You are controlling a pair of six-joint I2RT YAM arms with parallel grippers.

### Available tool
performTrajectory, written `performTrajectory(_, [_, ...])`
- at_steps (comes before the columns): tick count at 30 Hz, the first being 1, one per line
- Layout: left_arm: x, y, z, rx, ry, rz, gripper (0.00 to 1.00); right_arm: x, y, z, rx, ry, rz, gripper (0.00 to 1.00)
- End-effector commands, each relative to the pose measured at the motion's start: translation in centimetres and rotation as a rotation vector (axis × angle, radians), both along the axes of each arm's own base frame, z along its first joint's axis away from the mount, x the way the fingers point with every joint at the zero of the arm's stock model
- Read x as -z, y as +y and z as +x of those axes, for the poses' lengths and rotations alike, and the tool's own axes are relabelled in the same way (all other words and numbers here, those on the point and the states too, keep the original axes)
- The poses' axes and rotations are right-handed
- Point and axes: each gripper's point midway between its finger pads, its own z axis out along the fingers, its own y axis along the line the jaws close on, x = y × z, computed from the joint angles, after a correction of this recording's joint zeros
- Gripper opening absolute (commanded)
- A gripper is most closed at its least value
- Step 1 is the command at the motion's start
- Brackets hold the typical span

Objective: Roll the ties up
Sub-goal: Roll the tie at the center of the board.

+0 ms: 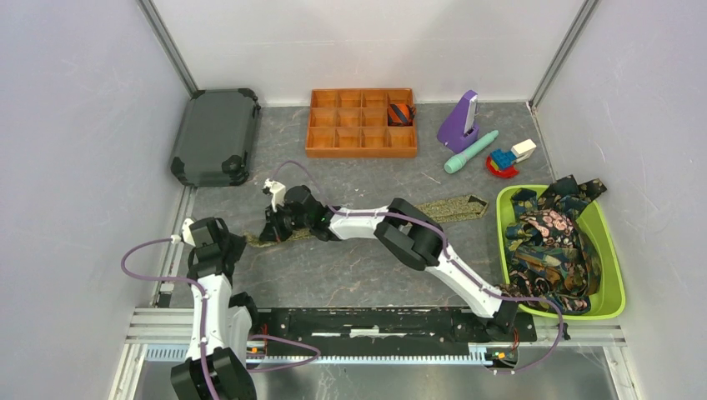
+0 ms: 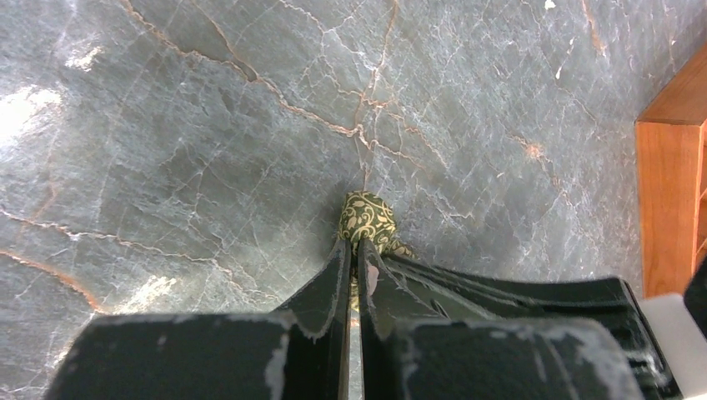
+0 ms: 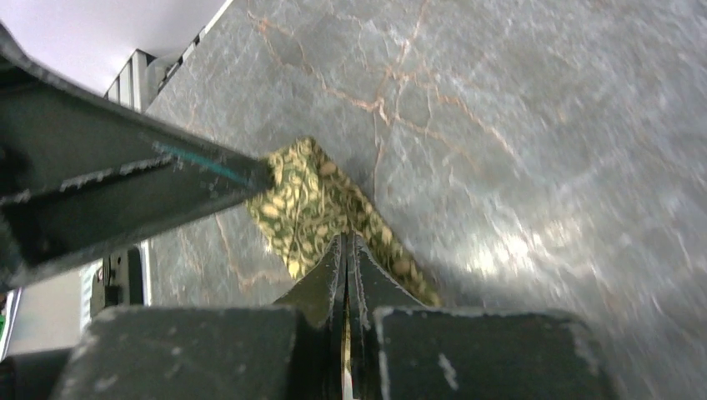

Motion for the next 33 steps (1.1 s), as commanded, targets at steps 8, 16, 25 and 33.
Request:
performTrajectory(8, [-2.1,1.5,0.5,-0.030,-0.035,0.081,0.08,-6.1,-3.3,-0.4,0.022,-0.071,0.078,0.00])
performTrajectory(16, [-2.2,1.5,0.6,-0.035,-0.037,0.078,0.08,-4.2,-1.8,-1.9,-0.025,-0.042,0.071,0.00])
performTrajectory(25, [-2.4,1.3,0.6,-0.030,-0.042,0.067,0.08,-1.2,-0.2,-0.9,-0.022,-0.030,0.035,0.00])
performTrajectory(33, [-2.4,0.8,0.5,-0.022,-0.047,0.051,0.08,-0.8,0.8,0.0,-0.006,-0.037,0.045,0.00])
